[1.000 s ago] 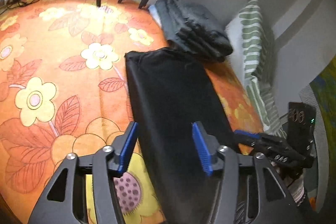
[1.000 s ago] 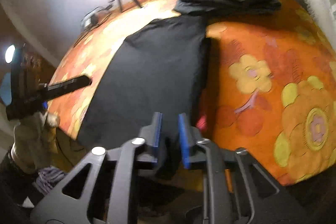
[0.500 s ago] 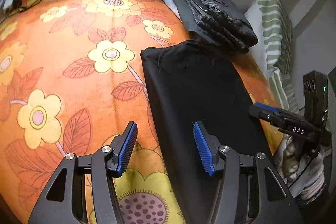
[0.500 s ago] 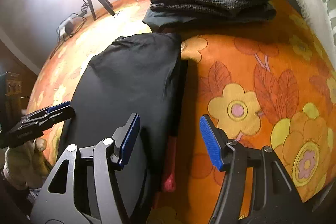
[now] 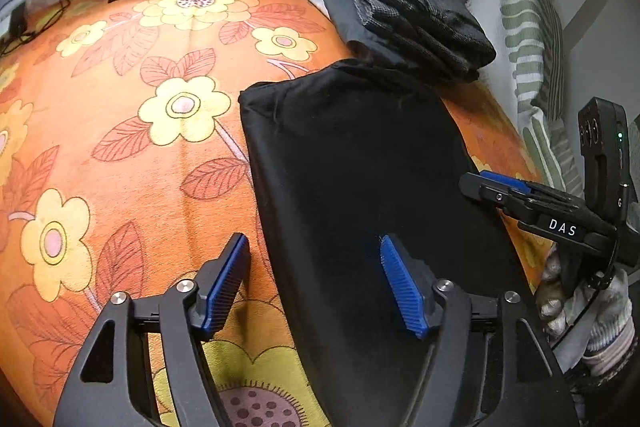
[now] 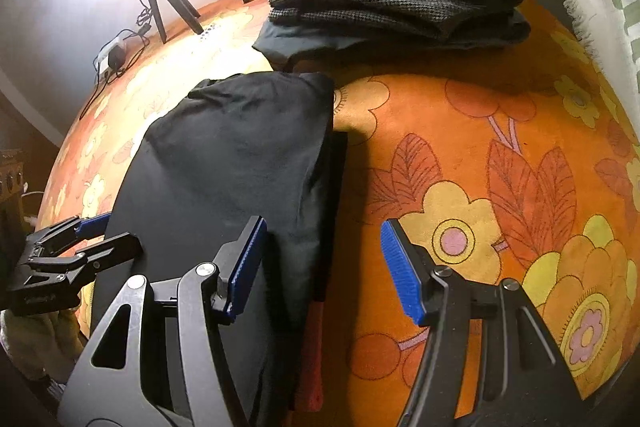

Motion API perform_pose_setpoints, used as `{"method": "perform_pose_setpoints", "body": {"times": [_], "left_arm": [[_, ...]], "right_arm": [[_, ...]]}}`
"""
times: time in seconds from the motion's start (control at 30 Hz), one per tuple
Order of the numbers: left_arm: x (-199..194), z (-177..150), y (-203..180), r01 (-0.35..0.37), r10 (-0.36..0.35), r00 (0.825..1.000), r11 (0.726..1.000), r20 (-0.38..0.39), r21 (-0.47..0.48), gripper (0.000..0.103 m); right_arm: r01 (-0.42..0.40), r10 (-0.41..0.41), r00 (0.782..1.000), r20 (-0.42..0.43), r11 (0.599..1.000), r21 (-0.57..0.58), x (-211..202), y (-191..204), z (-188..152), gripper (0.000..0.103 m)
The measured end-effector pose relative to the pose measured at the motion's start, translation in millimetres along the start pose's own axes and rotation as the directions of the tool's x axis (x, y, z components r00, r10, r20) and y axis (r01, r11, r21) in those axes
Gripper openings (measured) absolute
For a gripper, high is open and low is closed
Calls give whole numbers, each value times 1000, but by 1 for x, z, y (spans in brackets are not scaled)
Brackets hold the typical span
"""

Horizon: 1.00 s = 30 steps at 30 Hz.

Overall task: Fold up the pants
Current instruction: 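Open both grippers and press the folded pants flat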

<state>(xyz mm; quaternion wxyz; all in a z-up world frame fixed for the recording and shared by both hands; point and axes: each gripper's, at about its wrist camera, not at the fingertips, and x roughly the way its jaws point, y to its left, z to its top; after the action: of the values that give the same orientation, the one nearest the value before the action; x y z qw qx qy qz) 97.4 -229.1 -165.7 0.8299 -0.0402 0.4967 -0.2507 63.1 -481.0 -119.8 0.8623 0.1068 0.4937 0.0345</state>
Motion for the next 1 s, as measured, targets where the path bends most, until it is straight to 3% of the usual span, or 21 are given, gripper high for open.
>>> {"method": "perform_pose_setpoints", "body": {"times": [0.17, 0.3, 0.5, 0.73, 1.0], "left_arm": [[3, 0, -6, -3, 3, 1000, 1000, 0, 23, 82], [5, 0, -10, -10, 10, 1000, 999, 0, 33, 85], [8, 0, -11, 49, -48, 999, 998, -5, 35, 102], [9, 1, -12, 43, -43, 999, 999, -4, 18, 102], [14, -1, -22, -15, 16, 1000, 996, -18, 88, 102]], "right_arm": [[-8, 8, 1000, -8, 1000, 15, 6, -3, 2, 67], [-12, 13, 1000, -12, 1000, 16, 10, -4, 3, 67], [-15, 15, 1000, -11, 1000, 5, 13, -2, 6, 72], [-15, 15, 1000, -12, 1000, -16, 15, 1, 7, 76], [-29, 30, 999, -29, 999, 18, 13, -6, 7, 76]]}}
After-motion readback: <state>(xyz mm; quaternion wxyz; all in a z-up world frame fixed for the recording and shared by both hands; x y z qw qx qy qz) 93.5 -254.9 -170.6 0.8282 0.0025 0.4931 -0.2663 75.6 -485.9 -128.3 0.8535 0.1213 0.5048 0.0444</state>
